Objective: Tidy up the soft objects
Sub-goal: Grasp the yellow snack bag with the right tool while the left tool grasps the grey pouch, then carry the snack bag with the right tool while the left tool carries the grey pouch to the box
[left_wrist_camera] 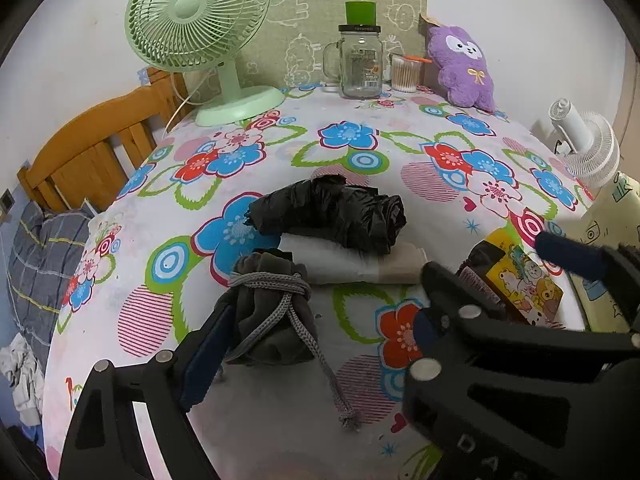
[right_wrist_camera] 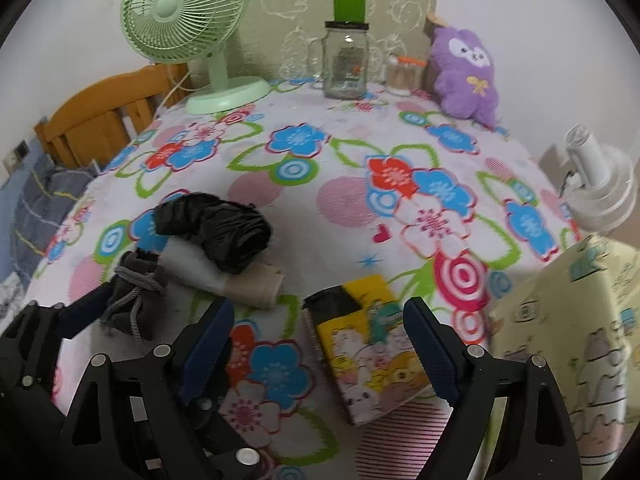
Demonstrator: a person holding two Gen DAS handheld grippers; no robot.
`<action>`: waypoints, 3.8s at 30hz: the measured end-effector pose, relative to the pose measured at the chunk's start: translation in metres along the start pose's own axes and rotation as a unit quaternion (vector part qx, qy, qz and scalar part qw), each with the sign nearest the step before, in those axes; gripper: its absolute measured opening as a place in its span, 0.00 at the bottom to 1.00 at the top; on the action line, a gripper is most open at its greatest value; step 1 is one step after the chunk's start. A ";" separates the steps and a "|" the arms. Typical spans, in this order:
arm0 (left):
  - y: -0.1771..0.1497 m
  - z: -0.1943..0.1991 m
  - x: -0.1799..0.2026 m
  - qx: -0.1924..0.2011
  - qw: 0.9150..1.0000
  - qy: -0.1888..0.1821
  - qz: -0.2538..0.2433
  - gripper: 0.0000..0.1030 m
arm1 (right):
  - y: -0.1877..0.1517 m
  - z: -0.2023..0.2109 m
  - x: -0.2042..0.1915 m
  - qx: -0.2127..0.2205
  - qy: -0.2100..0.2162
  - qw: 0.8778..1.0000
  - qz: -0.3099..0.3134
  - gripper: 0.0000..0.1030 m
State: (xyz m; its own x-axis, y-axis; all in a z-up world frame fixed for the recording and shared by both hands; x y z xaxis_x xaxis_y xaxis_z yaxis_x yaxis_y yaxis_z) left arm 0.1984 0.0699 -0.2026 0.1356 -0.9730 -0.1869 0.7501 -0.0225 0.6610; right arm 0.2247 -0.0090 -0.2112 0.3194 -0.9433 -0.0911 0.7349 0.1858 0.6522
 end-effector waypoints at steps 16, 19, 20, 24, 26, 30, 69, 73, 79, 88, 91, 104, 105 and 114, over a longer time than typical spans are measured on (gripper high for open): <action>0.000 -0.011 0.002 -0.004 1.000 0.023 -0.016 0.82 | -0.009 -0.023 0.022 -0.035 0.008 0.998 -0.058 0.74; -0.001 -0.010 0.001 -0.001 1.000 0.024 -0.015 0.73 | -0.008 -0.020 0.010 -0.035 0.034 0.998 -0.047 0.48; -0.001 -0.009 -0.001 0.000 0.999 0.031 -0.014 0.68 | -0.008 -0.020 0.008 -0.035 0.038 0.997 -0.050 0.48; -0.003 -0.007 -0.008 0.006 0.998 0.054 -0.008 0.41 | -0.010 -0.021 0.005 -0.035 0.049 0.997 -0.050 0.46; -0.004 -0.005 -0.010 0.008 0.998 0.056 -0.010 0.35 | -0.011 -0.020 0.002 -0.035 0.056 0.997 -0.050 0.46; -0.006 -0.002 -0.008 0.011 0.998 0.052 -0.015 0.30 | -0.012 -0.016 0.000 -0.038 0.061 0.996 -0.051 0.46; -0.013 0.094 0.010 0.054 0.998 -0.014 0.030 0.22 | -0.025 0.089 0.009 0.036 0.052 0.997 -0.039 0.46; -0.010 0.106 0.011 0.064 0.997 -0.014 0.033 0.22 | -0.024 0.104 0.010 0.049 0.052 0.997 -0.035 0.46; -0.003 0.125 0.012 0.078 0.996 -0.017 0.038 0.22 | -0.018 0.125 0.010 0.067 0.053 0.996 -0.026 0.46; 0.003 0.146 0.015 0.095 0.995 -0.013 0.037 0.22 | -0.013 0.148 0.012 0.085 0.057 0.994 -0.023 0.46; 0.006 0.153 0.016 0.101 0.994 -0.015 0.037 0.22 | -0.010 0.155 0.013 0.093 0.057 0.994 -0.023 0.46; 0.014 0.171 0.031 0.118 0.992 -0.025 0.042 0.22 | -0.005 0.178 0.028 0.115 0.051 0.992 -0.022 0.46; 0.014 0.172 0.033 0.119 0.992 -0.026 0.042 0.22 | -0.004 0.179 0.031 0.117 0.050 0.992 -0.022 0.46; 0.021 0.178 0.056 0.127 0.991 -0.037 0.035 0.22 | -0.004 0.190 0.052 0.127 0.039 0.991 -0.025 0.46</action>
State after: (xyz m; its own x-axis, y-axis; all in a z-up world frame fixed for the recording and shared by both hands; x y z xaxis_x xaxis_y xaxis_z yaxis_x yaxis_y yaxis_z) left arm 0.1062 -0.0257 -0.0695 0.1275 -0.9880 -0.0870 0.5526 -0.0020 0.8334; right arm 0.1246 -0.1115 -0.0758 0.3387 -0.9234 -0.1807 0.5808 0.0541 0.8122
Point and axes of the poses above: each gripper's, at about its wrist camera, not at the fingertips, and z roughly against the way its jaws point, x to its right, y to its top, the point moved 3 cm from there along -z, roughly the way its jaws point, and after that the axes turned 10 degrees about y, right-handed, at the moved point
